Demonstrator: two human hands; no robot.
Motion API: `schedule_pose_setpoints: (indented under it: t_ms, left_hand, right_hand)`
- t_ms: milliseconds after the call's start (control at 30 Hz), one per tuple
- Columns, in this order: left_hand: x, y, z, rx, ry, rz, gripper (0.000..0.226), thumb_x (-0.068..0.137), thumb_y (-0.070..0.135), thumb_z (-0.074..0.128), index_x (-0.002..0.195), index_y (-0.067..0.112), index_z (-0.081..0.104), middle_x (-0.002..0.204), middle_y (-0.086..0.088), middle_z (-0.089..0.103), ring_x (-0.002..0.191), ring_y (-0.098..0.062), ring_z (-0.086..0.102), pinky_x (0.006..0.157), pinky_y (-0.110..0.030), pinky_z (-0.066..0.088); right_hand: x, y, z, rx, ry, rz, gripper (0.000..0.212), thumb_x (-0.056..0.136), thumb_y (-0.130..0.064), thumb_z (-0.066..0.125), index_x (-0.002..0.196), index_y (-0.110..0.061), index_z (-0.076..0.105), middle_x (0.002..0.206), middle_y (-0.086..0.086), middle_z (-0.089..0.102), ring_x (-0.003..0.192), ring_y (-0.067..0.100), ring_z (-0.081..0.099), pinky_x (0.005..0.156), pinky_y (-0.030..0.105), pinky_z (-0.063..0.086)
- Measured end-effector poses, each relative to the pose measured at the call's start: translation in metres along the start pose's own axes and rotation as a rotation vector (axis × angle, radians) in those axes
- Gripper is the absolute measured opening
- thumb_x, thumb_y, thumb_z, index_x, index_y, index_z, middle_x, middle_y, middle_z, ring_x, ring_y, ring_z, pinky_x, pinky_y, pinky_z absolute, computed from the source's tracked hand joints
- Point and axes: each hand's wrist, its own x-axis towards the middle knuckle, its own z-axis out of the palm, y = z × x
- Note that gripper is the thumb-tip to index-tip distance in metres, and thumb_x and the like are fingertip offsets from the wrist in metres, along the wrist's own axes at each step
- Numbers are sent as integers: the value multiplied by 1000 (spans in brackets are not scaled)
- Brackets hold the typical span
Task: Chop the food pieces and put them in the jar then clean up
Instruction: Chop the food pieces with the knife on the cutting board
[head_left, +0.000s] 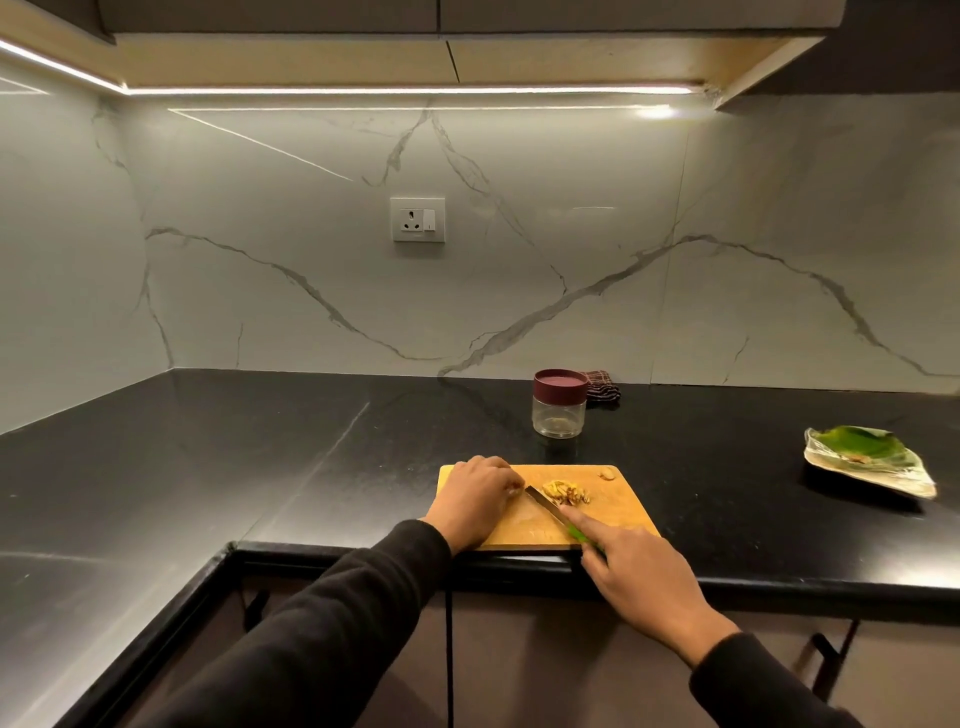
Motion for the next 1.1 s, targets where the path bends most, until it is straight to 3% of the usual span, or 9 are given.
schedule_pose_setpoints:
  t_ms: [167, 267, 433, 567, 667, 900, 1100]
  left_hand:
    - [-17, -8, -2, -59, 88, 6, 24, 102, 34, 54, 119, 27, 69, 123, 8, 63, 109, -8, 56, 97, -26, 47]
    - [-24, -10, -3, -72, 132, 13, 22, 100, 36, 58, 115, 26, 70, 118, 8, 63, 103, -5, 55, 91, -18, 45]
    - [-29, -10, -8, -98, 122, 47, 18, 98, 37, 61, 110, 26, 70, 113, 9, 64, 99, -4, 55, 91, -21, 49]
    - [-31, -8, -9, -131, 120, 52, 16, 97, 33, 62, 108, 25, 70, 113, 10, 64, 98, -3, 56, 89, -14, 45]
    - [-32, -7, -9, -199, 105, 32, 16, 96, 28, 64, 108, 22, 71, 111, 9, 65, 97, -4, 60, 89, -16, 51]
    - [-35, -5, -8, -232, 135, 39, 13, 94, 25, 66, 104, 22, 73, 107, 10, 66, 93, -3, 61, 85, -16, 52]
    - [-29, -7, -19, -188, 63, 123, 12, 94, 26, 67, 103, 23, 74, 105, 12, 68, 89, -3, 62, 83, -17, 54]
  right_hand:
    - [-5, -5, -1, 26, 18, 10, 53, 107, -41, 34, 153, -57, 15, 84, -9, 59, 71, 6, 55, 61, 20, 45]
    - [-8, -8, -2, 10, 29, 8, 53, 107, -41, 33, 153, -57, 13, 85, -9, 59, 72, 8, 57, 65, 24, 49]
    - [-11, -13, -5, 6, 22, 17, 53, 108, -39, 33, 154, -55, 13, 86, -9, 59, 73, 7, 57, 67, 23, 49]
    - [-13, -18, -6, 13, 27, 21, 53, 108, -38, 34, 155, -53, 14, 83, -10, 57, 73, 8, 58, 67, 23, 50]
    - [-14, -29, -5, 28, 46, 5, 54, 108, -37, 34, 155, -50, 11, 79, -9, 59, 68, 9, 58, 64, 23, 53]
    - [-13, -43, 2, 33, -4, 7, 56, 107, -37, 34, 158, -44, 11, 79, -9, 55, 67, 7, 52, 58, 20, 37]
    - [-10, -51, 0, 37, -75, 3, 56, 107, -35, 34, 160, -38, 13, 78, -10, 52, 67, 6, 49, 57, 19, 36]
